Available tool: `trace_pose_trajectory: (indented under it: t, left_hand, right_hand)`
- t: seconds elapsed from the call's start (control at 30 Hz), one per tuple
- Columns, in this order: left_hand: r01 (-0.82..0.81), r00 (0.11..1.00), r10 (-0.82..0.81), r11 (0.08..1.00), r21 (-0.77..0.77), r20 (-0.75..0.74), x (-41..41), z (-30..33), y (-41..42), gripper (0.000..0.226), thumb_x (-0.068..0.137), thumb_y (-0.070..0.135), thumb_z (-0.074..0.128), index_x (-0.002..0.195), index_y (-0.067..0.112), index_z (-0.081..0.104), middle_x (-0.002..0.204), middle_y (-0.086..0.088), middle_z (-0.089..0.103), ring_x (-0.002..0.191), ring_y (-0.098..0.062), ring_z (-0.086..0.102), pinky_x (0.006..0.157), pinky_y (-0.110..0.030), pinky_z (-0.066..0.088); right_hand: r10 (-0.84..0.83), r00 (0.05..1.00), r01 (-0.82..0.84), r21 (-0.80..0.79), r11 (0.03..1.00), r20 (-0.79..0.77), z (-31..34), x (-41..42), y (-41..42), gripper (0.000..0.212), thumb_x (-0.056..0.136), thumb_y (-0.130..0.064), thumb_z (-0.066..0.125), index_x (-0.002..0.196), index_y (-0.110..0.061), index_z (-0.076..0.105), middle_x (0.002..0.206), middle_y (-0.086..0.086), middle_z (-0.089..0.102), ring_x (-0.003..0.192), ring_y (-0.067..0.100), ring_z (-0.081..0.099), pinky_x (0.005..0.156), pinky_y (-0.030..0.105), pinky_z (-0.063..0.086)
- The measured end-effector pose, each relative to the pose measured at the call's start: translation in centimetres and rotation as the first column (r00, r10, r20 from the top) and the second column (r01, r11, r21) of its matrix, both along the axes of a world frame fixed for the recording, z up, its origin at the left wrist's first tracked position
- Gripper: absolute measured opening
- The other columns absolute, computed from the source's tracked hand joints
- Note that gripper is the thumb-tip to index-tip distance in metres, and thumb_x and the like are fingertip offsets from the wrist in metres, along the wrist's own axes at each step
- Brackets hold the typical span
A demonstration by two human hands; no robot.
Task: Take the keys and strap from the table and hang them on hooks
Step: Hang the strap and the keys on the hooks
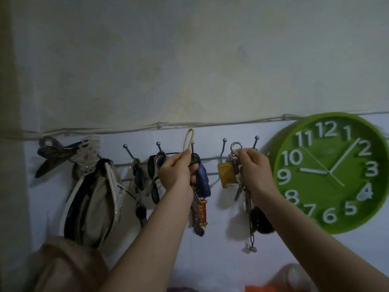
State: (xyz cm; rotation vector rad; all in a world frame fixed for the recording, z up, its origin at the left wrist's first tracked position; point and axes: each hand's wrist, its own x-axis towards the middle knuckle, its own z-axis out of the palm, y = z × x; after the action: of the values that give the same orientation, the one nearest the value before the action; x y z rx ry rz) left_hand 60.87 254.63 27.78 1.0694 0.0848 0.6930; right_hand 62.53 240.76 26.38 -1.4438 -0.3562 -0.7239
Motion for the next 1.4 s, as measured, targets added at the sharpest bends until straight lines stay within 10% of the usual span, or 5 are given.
trace_pose_trajectory:
  t: [0.53, 0.93, 1.17, 1.4]
  left_hand:
    - [-0.041, 0.998, 0.041, 0.999, 0.006, 0.044, 2.7, -1.7, 0.8, 0.005, 0.078, 0.02, 0.073, 0.077, 0.019, 0.069, 0.072, -0.001, 0.067, 0.036, -0.001, 0.057, 0.032, -0.015, 0.039]
    - [-0.052, 0.996, 0.057, 0.996, 0.066, -0.067, 4.7, -1.7, 0.1, 0.013, 0.078, 0.017, 0.07, 0.067, 0.018, 0.064, 0.04, 0.007, 0.061, 0.029, -0.003, 0.053, 0.031, -0.014, 0.037]
    - [-0.092, 0.983, 0.134, 0.951, 0.295, -0.125, 5.9, -5.1, 0.9, 0.02, 0.082, 0.018, 0.068, 0.064, 0.015, 0.06, 0.066, 0.0, 0.068, 0.036, -0.004, 0.062, 0.033, -0.017, 0.042]
    - [-0.194, 0.976, 0.219, 0.832, 0.519, 0.013, 4.9, -6.0, 1.7, 0.023, 0.083, 0.024, 0.068, 0.064, 0.026, 0.055, 0.072, 0.003, 0.067, 0.07, -0.023, 0.069, 0.072, -0.051, 0.058]
  right_hand:
    - [0.079, 0.997, -0.079, 0.113, 0.99, 0.006, 0.9, 1.5, 0.2, 0.027, 0.096, -0.023, 0.045, 0.077, -0.019, 0.064, 0.038, -0.01, 0.053, 0.027, -0.003, 0.042, 0.029, 0.01, 0.032]
    - [0.062, 0.998, -0.063, 0.092, 0.994, 0.007, 0.6, 2.1, 0.1, 0.025, 0.096, -0.023, 0.045, 0.081, -0.018, 0.065, 0.063, 0.0, 0.058, 0.032, -0.004, 0.048, 0.033, 0.012, 0.038]
    - [0.091, 0.996, -0.09, 0.041, 0.995, -0.023, 1.1, 2.7, 0.4, 0.026, 0.097, -0.021, 0.042, 0.084, -0.013, 0.064, 0.049, -0.009, 0.056, 0.033, -0.001, 0.047, 0.032, 0.013, 0.036]
    - [0.083, 0.989, -0.093, -0.08, 0.992, -0.121, 2.7, 3.7, 1.5, 0.037, 0.095, -0.027, 0.044, 0.091, 0.006, 0.062, 0.071, 0.015, 0.051, 0.047, 0.012, 0.042, 0.048, 0.027, 0.037]
